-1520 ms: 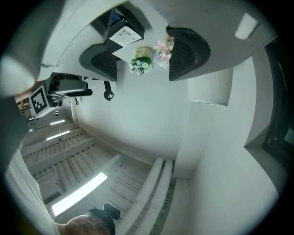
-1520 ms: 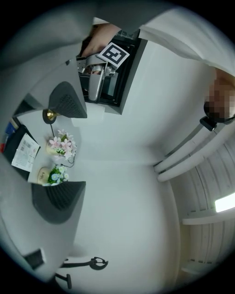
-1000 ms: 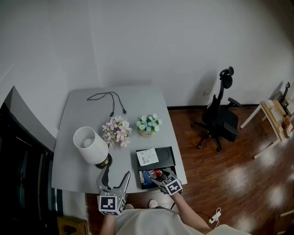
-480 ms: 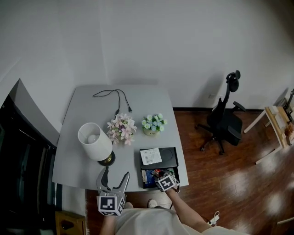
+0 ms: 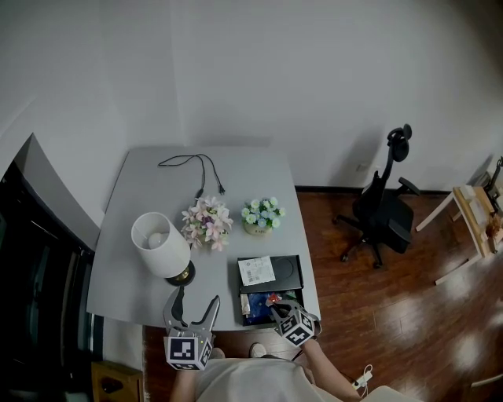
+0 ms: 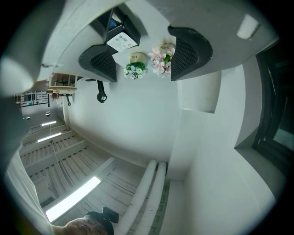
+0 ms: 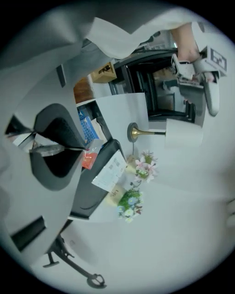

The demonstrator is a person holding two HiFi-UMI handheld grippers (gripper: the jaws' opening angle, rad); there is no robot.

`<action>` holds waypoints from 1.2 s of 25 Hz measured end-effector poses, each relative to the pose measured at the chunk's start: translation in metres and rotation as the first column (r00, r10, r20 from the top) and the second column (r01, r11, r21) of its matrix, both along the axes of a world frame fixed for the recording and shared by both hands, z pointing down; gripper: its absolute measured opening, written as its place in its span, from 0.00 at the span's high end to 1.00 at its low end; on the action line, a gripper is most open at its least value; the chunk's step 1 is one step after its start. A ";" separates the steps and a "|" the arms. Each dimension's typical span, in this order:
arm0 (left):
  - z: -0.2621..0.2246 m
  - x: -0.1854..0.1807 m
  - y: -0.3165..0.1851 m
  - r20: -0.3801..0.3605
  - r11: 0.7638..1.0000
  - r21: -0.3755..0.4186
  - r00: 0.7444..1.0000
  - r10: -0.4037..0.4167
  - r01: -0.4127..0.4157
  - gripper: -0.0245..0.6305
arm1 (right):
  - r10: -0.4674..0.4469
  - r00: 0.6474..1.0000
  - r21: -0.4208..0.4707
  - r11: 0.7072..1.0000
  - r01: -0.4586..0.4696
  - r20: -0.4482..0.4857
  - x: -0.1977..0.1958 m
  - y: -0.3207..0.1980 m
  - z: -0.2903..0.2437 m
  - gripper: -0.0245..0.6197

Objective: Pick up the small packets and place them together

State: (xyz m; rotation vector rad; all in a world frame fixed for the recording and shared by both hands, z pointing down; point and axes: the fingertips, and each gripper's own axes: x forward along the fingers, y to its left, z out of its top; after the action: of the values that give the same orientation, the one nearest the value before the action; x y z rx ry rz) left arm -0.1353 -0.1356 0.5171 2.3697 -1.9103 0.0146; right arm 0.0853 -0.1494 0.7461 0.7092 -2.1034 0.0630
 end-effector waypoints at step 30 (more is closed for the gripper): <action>0.007 0.007 -0.003 0.037 0.999 -0.041 0.999 0.015 -0.013 0.40 | 0.530 0.845 -0.208 0.836 -0.508 0.066 0.052 -0.109 0.021 0.53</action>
State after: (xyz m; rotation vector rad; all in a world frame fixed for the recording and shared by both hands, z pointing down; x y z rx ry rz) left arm -0.1284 -0.1381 0.5237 2.3730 -1.8908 0.0976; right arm 0.1375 -0.2582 0.7670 1.1715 -1.9248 0.6092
